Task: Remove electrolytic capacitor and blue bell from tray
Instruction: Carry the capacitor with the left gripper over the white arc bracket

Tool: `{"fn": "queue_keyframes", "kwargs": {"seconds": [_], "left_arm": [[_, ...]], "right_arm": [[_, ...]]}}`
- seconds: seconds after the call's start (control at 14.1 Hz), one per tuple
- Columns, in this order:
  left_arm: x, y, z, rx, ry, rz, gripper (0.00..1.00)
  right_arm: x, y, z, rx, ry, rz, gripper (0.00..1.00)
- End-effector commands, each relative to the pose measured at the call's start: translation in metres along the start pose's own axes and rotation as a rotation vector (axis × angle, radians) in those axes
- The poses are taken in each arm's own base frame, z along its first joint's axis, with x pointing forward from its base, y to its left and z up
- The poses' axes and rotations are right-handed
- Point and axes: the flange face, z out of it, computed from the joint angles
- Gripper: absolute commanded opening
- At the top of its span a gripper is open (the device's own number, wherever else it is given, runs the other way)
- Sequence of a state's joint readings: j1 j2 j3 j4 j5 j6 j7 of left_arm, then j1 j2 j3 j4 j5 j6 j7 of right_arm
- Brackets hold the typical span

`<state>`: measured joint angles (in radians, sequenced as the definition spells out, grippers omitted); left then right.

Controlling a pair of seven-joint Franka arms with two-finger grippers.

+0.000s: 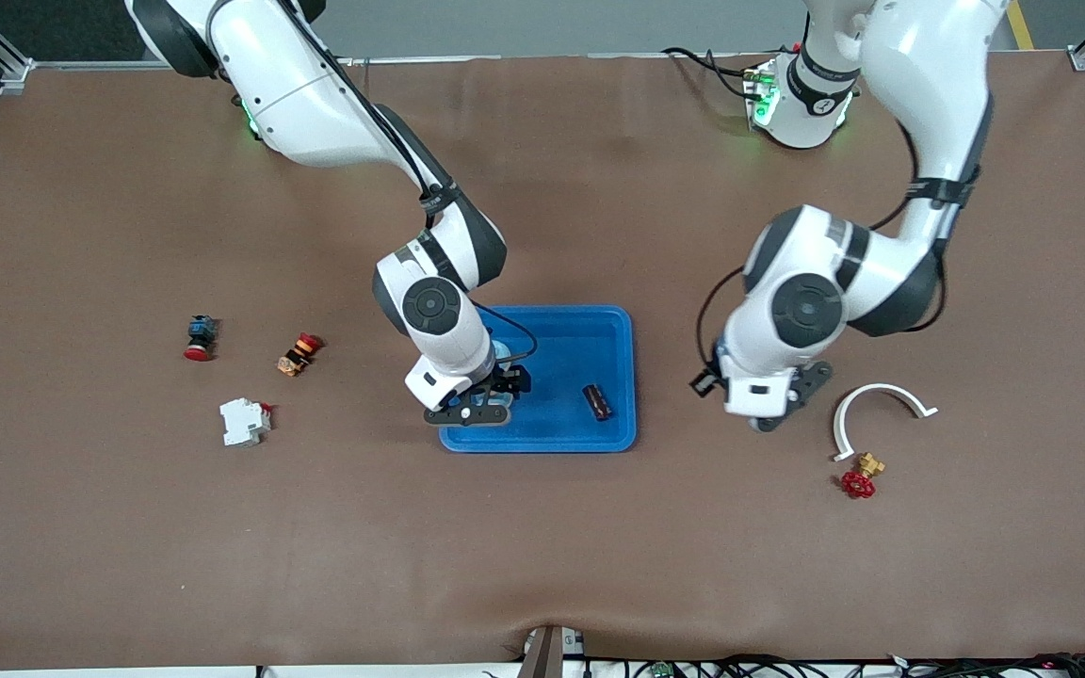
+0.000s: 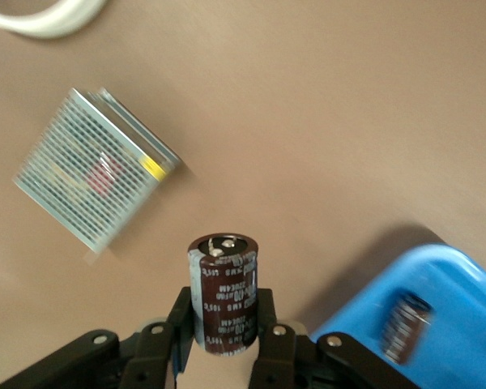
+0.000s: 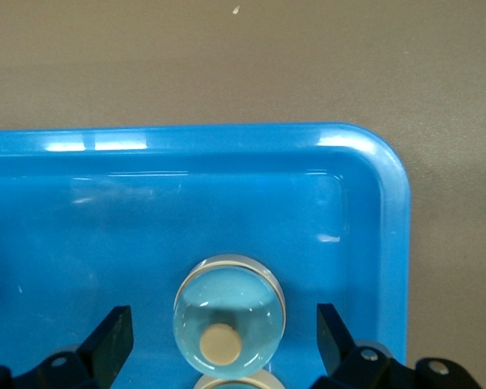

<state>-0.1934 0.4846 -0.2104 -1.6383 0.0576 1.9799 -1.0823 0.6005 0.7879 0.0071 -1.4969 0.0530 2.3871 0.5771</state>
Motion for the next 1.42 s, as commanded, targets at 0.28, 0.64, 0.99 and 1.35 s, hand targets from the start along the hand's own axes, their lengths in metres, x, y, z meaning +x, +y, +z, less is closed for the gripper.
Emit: {"fn": "queue_keyframes", "kwargs": {"seconds": [0.28, 0.64, 0.99, 1.35], "left_arm": [[0.081, -0.086, 0.019, 0.089, 0.018, 0.123, 0.0], [0.135, -0.129, 0.047, 0.112, 0.02, 0.143, 0.0], [0.183, -0.168, 0.085, 0.073, -0.001, 0.18, 0.0], [0.205, -0.191, 0.12, 0.072, 0.009, 0.201, 0.0]], "right_arm": [[0.005, 0.0, 0.014, -0.003, 0.015, -0.012, 1.0], [0.002, 0.001, 0.026, -0.013, 0.004, -0.015, 1.0], [0.0, -0.001, 0.028, -0.011, 0.006, -0.02, 1.0], [-0.001, 0.0, 0.034, -0.022, 0.004, -0.031, 0.9]]}}
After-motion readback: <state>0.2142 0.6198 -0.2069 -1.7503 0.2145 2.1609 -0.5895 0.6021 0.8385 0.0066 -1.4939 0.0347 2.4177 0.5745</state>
